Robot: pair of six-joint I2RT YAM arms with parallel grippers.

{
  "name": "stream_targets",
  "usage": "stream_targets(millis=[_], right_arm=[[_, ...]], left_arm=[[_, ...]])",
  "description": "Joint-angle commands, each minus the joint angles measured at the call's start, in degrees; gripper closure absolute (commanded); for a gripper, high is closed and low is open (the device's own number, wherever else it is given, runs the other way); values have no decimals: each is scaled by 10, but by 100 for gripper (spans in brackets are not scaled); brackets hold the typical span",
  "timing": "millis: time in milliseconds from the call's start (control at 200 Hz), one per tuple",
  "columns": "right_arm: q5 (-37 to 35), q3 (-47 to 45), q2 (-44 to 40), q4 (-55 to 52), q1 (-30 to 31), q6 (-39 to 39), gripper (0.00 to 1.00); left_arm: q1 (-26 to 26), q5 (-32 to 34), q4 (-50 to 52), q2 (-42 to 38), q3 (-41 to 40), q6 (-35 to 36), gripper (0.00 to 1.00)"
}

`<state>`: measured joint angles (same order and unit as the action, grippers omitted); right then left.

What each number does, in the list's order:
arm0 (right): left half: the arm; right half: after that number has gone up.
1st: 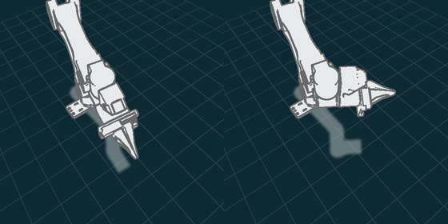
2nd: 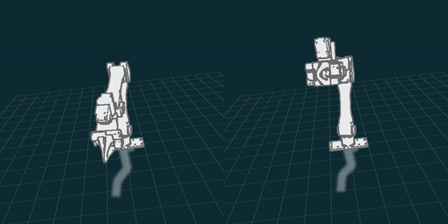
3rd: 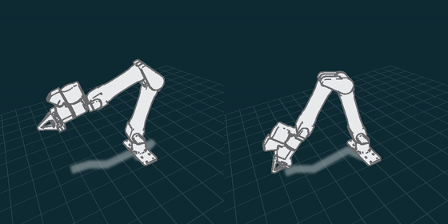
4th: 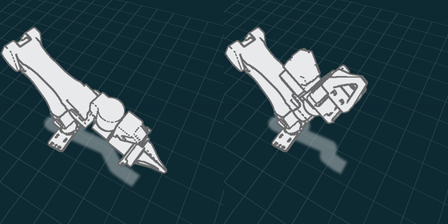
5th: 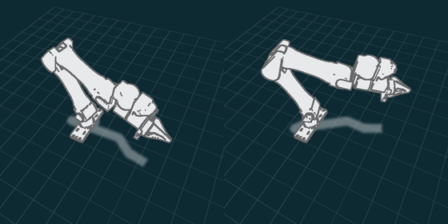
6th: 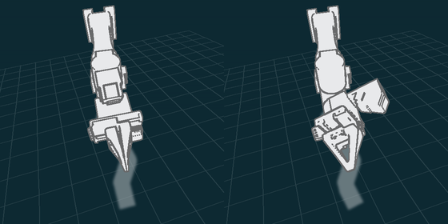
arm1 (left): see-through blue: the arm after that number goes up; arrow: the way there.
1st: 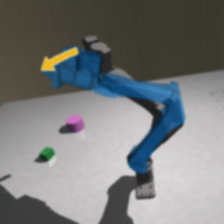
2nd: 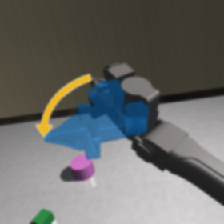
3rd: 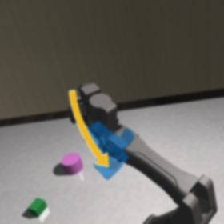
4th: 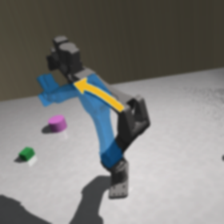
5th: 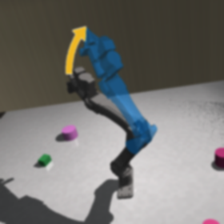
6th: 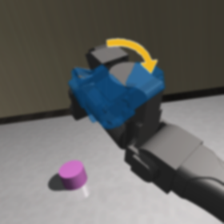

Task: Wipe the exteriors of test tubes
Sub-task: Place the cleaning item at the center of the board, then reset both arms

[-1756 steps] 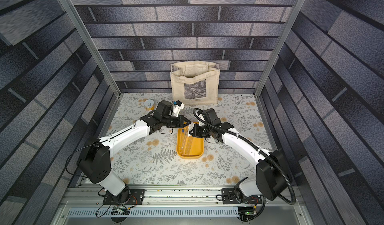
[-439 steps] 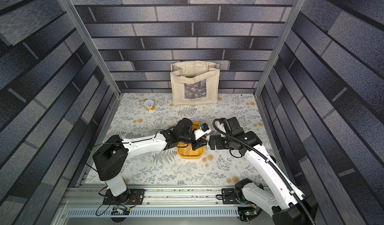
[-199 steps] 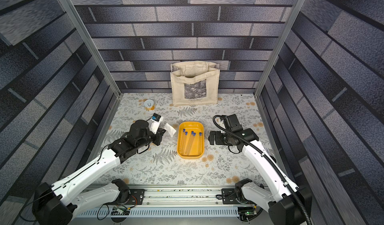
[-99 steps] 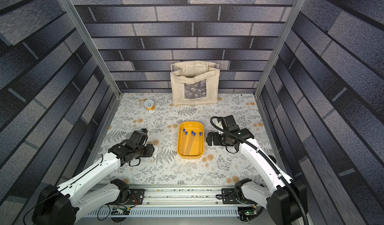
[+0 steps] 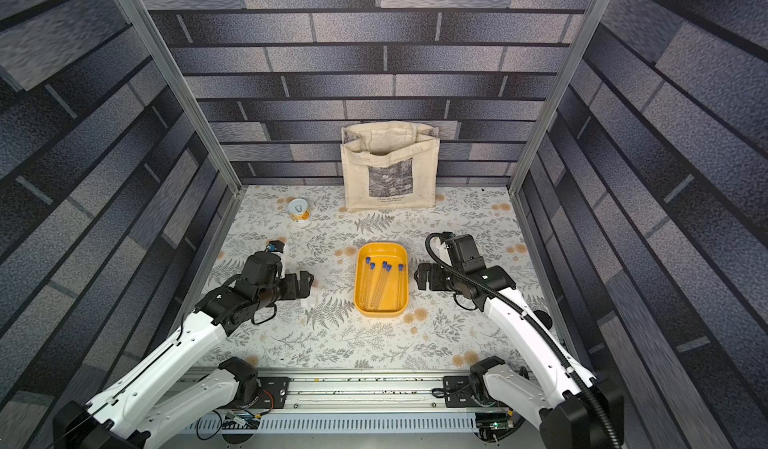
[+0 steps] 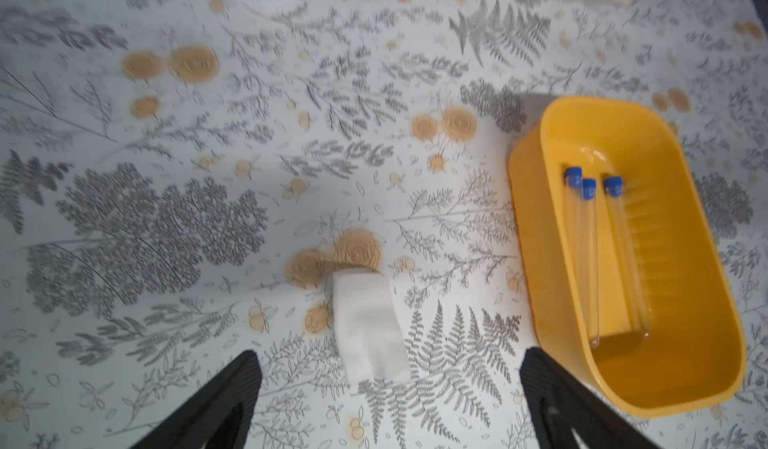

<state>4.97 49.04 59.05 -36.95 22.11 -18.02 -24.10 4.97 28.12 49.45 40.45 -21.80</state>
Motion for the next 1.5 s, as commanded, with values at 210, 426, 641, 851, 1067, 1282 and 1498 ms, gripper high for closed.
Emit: stream_targets(millis=[210, 426, 641, 851, 1067, 1282, 1498], right_arm=[[-156, -99, -72, 295, -3, 136, 0], [-213, -178, -95, 428, -3, 243, 0], [-214, -254, -131, 506, -41, 264, 0], [-203, -297, -96, 566, -94, 239, 0], [-239, -333, 81, 788, -101, 227, 0], [-226, -311, 230, 899, -113, 245, 0], [-182, -293, 298, 932, -172, 181, 0]], left_arm=[[215, 44, -237, -1, -23, 102, 0], [286, 20, -445, 121, -107, 103, 0], [299, 3, -626, 306, -134, 145, 0], [265, 25, -697, 377, -139, 182, 0], [278, -19, -711, 382, -145, 183, 0], [277, -24, -717, 383, -147, 186, 0], [276, -22, -716, 383, -147, 187, 0]])
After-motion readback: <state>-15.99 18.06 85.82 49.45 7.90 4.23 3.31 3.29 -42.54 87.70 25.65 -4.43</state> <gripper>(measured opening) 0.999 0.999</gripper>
